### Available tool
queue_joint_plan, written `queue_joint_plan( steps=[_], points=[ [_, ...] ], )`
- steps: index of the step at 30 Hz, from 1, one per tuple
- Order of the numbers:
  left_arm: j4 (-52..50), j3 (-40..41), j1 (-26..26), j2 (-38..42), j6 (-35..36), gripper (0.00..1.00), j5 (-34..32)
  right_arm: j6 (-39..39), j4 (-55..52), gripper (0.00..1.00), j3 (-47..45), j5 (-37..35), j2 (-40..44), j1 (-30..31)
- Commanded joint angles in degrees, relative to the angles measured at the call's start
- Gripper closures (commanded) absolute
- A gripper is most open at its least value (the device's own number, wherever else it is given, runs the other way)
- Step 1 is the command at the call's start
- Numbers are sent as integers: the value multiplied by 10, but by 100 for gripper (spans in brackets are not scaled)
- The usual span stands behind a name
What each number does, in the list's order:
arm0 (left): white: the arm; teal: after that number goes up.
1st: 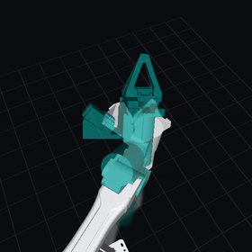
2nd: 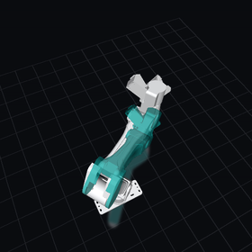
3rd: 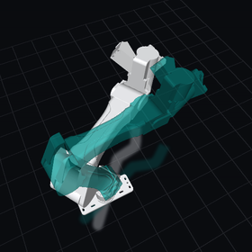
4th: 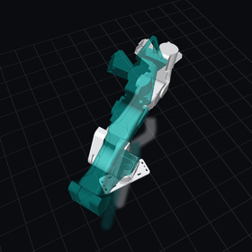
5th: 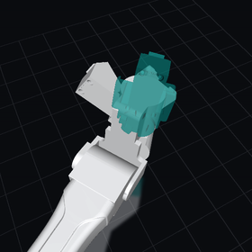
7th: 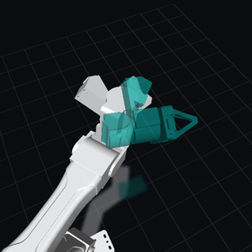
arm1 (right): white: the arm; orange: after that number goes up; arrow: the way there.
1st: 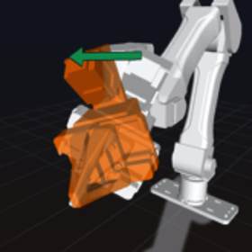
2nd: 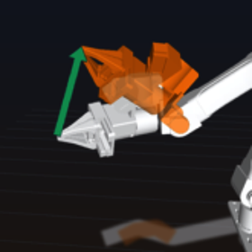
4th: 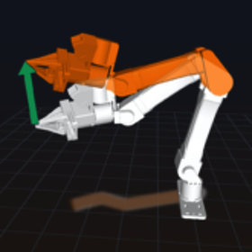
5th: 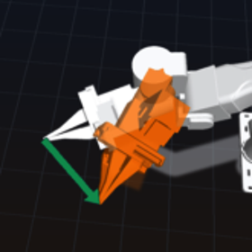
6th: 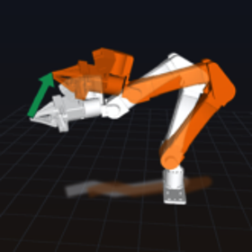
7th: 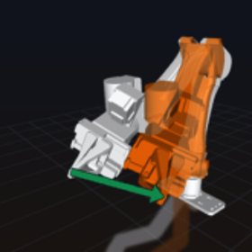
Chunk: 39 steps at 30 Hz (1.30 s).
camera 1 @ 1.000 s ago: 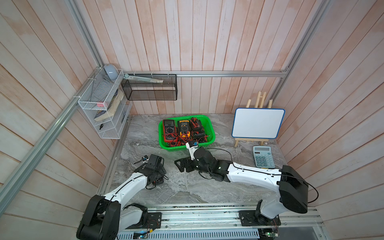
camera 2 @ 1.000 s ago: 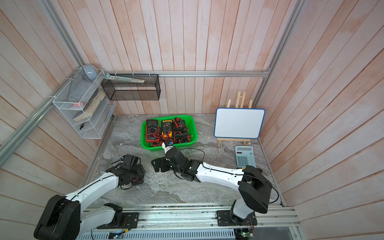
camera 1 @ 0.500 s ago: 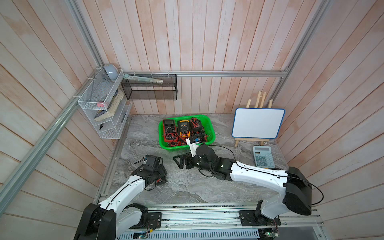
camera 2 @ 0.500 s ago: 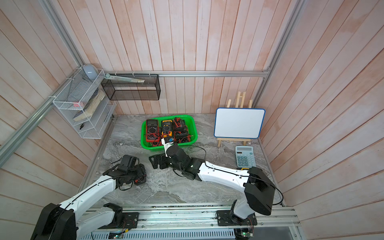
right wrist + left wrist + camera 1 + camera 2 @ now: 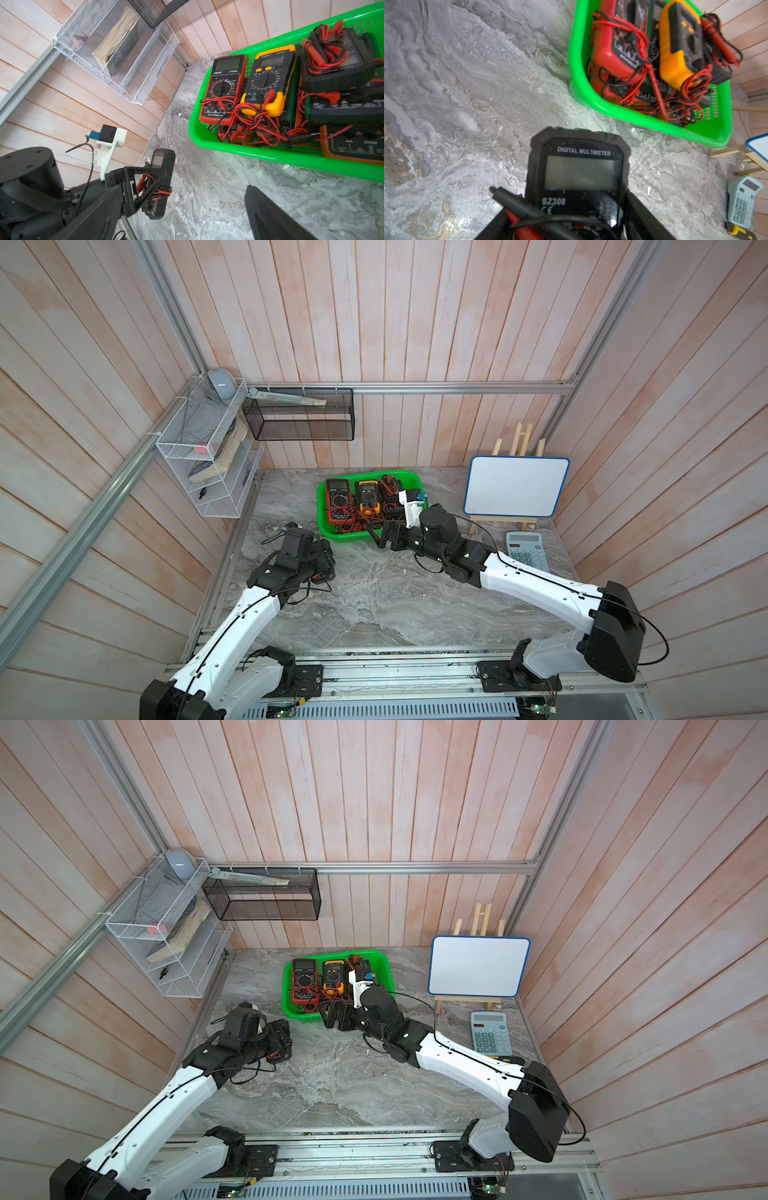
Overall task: Put the multimeter into the basket
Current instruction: Pick up the multimeter from the center of the board, then place the multimeter in the basket.
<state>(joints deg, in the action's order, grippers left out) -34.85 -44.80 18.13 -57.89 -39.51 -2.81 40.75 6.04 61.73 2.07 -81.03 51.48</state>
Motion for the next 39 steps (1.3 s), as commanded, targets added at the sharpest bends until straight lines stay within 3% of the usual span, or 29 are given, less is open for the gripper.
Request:
queue_joint_plan(
  steps=[1,11,25,39],
  points=[
    [1,-43,1,-20,33,58,0,7,10,2,8,15,14,-12],
    [22,-167,1,-121,92,58,-19,15,9,2,-19,10,37,-31],
    [26,-392,1,-338,197,58,-56,16,1,2,-76,-19,54,-44],
    [-6,-560,0,-523,212,55,-62,23,-14,2,-129,-24,90,-80]
  ],
)
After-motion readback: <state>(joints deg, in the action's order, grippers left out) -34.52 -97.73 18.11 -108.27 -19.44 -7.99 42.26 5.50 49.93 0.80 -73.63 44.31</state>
